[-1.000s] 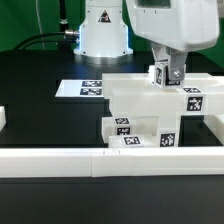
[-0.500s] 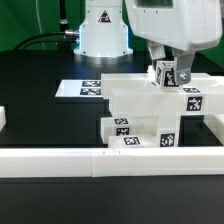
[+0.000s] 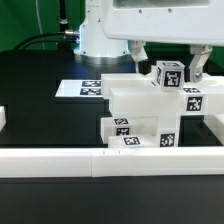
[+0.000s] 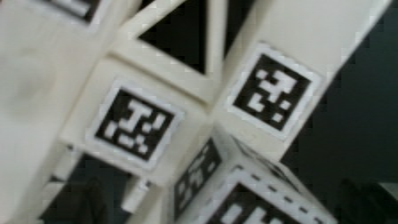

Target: Assemble chair

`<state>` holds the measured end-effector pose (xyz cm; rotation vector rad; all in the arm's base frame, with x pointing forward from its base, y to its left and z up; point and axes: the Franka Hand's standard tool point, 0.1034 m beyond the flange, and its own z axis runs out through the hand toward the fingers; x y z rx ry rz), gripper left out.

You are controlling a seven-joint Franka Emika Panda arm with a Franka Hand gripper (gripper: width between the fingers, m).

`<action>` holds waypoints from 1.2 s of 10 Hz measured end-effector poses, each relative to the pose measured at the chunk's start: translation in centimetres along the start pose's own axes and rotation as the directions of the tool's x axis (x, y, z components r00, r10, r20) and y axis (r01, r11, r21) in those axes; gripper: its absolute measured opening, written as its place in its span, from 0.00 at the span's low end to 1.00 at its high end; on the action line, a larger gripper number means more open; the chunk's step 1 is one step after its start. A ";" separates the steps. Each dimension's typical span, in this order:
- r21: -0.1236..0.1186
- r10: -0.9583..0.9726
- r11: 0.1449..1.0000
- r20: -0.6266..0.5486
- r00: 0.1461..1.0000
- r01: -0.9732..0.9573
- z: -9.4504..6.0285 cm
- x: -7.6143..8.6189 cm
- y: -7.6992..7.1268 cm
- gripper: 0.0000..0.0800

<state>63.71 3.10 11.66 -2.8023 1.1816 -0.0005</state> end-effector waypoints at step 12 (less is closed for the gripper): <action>-0.034 -0.682 0.731 -0.003 0.732 0.681 -0.1 0.6 -0.1 0.52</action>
Offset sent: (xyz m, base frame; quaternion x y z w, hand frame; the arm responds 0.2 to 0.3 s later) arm 0.0086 0.0067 0.0028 -0.0186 -0.0087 -0.1888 0.9818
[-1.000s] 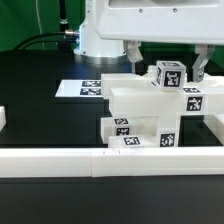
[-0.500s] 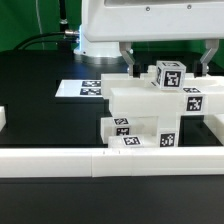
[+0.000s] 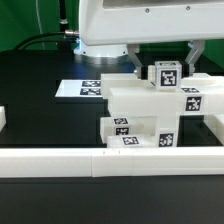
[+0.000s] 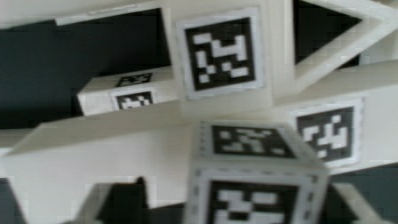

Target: Assemble chair

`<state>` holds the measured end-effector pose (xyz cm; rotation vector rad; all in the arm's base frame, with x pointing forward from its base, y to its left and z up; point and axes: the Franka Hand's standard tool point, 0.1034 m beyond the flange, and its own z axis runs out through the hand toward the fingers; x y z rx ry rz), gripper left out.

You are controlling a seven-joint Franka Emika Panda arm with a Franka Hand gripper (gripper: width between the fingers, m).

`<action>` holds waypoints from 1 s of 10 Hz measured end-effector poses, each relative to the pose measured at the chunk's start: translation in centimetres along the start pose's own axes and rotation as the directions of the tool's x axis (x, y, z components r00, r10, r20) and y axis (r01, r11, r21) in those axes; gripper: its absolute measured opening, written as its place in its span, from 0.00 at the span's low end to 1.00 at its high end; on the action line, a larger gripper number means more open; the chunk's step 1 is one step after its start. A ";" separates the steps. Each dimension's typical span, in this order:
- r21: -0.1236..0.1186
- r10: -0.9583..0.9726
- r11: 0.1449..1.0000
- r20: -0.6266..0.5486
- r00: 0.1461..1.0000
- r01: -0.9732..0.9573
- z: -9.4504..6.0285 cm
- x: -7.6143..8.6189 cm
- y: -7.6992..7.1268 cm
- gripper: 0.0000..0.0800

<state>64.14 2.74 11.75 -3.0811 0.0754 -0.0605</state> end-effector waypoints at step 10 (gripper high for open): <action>0.034 0.719 0.695 -0.008 0.695 -0.718 0.1 0.0 0.8 0.36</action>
Offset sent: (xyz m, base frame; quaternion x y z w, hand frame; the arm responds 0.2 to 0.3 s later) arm 0.0000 0.0000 0.0000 0.0000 0.0000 0.0650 0.9979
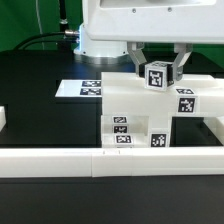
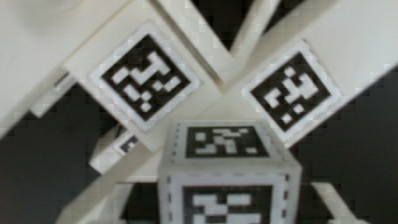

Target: Assemble chair

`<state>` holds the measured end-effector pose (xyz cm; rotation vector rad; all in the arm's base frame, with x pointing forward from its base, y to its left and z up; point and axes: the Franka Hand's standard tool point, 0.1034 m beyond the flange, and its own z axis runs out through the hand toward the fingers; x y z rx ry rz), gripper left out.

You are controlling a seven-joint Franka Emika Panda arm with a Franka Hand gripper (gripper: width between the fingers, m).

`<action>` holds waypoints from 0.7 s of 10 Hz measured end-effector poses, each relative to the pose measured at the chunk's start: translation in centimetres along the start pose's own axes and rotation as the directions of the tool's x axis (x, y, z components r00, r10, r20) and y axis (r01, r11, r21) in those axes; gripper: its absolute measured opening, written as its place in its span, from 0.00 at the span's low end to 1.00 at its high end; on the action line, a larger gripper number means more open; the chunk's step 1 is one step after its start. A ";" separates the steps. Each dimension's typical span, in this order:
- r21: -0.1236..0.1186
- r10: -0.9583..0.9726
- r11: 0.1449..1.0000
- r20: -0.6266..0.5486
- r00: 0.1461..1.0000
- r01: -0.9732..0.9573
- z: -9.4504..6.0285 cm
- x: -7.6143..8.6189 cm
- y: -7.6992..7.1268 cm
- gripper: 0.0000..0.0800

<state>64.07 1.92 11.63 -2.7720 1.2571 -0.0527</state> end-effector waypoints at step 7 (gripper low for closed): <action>0.018 0.549 0.835 0.047 0.835 -0.550 0.1 -0.3 -0.2 0.36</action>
Offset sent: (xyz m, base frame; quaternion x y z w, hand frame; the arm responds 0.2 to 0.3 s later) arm 0.0000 0.0000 0.0000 0.0000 0.0000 0.1938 0.9810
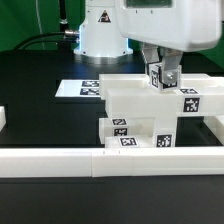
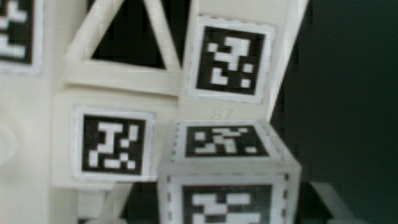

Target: Assemble chair

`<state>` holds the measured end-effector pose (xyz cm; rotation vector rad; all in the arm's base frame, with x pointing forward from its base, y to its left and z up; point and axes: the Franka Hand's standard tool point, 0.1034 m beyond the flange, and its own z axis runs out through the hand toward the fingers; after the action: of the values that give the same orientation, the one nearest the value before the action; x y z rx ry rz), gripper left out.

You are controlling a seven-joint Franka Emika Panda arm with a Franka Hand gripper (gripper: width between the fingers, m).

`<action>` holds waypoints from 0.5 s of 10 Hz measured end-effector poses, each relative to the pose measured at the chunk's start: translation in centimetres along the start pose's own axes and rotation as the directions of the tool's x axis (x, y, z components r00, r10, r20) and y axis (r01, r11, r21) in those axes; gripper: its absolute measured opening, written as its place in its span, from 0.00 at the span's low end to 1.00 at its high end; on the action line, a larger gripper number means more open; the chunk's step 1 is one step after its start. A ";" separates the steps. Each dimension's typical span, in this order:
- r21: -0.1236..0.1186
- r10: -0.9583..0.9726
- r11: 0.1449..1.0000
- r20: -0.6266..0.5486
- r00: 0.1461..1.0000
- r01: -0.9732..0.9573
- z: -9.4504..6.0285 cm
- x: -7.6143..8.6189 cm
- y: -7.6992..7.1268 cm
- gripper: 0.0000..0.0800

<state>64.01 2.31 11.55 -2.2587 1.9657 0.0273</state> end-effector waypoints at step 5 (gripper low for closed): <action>-0.005 0.413 0.911 0.019 0.911 -0.413 0.1 -0.3 0.0 0.45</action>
Offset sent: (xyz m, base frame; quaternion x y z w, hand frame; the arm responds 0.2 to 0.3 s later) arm 0.0000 0.0000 0.0000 0.0000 0.0000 0.1938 0.9810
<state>63.95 2.63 11.46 -1.7893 2.3925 0.0967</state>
